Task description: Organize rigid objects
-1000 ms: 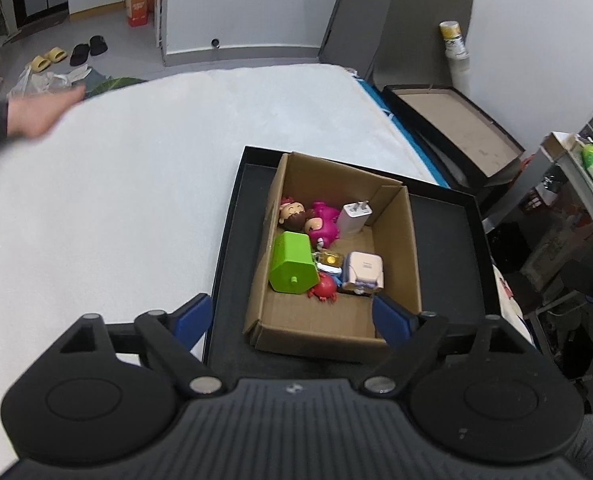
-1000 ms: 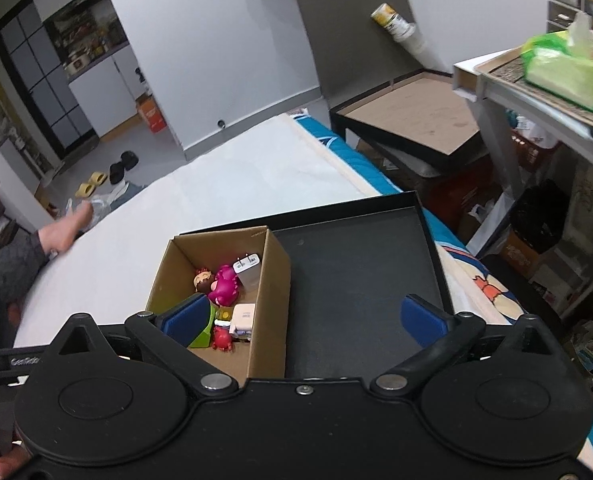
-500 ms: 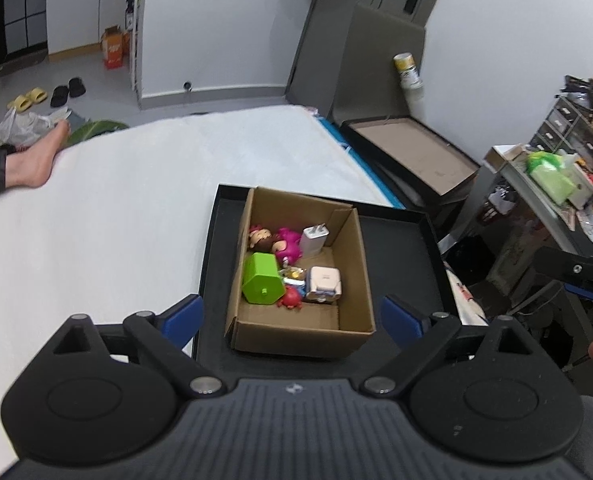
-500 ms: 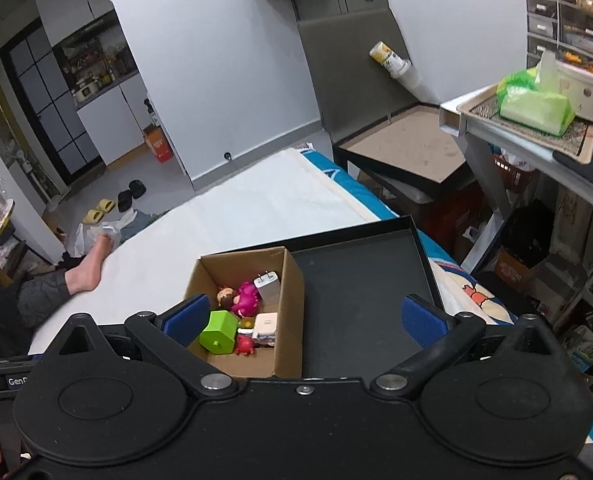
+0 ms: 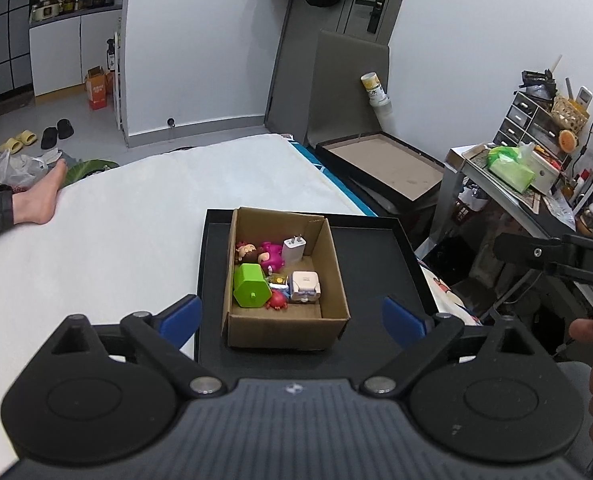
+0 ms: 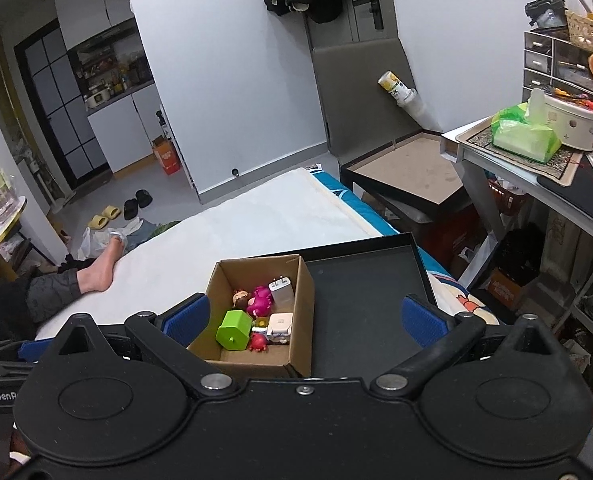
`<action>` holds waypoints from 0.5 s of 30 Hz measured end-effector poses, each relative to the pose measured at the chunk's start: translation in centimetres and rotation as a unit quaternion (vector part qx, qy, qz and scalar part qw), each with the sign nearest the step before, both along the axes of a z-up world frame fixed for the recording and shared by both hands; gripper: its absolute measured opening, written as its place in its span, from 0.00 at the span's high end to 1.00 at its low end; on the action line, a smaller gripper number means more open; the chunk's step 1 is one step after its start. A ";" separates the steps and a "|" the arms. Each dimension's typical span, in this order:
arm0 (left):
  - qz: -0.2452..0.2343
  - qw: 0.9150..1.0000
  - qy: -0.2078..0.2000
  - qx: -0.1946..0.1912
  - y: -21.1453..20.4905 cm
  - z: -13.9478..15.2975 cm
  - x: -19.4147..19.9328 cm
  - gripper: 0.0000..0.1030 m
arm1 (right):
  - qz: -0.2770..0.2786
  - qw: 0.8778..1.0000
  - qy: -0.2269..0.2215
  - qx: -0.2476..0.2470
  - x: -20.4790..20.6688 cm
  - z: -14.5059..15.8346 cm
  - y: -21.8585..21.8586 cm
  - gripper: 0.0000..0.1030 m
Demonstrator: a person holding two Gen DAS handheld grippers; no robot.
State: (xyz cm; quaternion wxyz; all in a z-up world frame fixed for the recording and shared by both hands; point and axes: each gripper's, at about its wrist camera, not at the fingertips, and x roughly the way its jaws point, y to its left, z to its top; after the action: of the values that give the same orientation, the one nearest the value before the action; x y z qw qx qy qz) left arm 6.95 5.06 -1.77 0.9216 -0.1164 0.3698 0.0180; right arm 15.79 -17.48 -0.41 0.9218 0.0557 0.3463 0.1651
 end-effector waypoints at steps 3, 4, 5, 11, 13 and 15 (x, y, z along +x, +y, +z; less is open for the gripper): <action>-0.002 1.000 -0.002 0.004 -0.3 0.3 -0.9 0.04 | 0.003 1.000 0.006 0.019 -0.6 -0.1 -0.5 0.00; -0.004 1.000 -0.004 0.003 -0.4 0.3 -1.2 0.03 | 0.003 1.000 0.006 0.021 -0.9 -0.2 -0.6 0.00; -0.006 1.000 -0.005 0.002 -0.5 0.4 -1.6 0.03 | 0.002 1.000 0.006 0.021 -1.1 -0.2 -0.7 0.00; -0.006 1.000 -0.005 -0.003 -1.0 0.4 -2.7 0.03 | 0.001 1.000 0.007 0.017 -2.3 0.2 -1.3 0.00; -0.004 1.000 -0.001 0.002 -1.2 0.3 -2.9 0.03 | -0.004 1.000 0.009 0.013 -2.5 0.2 -1.6 0.00; -0.004 1.000 0.002 0.002 -1.4 0.1 -3.0 0.03 | -0.004 1.000 0.011 0.012 -2.8 0.0 -1.8 0.00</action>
State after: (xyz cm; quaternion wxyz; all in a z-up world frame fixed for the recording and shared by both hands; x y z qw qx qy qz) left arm 3.91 3.68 -1.64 0.9211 -0.1131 0.3722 0.0155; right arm 12.97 -19.32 -0.38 0.9180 0.0696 0.3541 0.1645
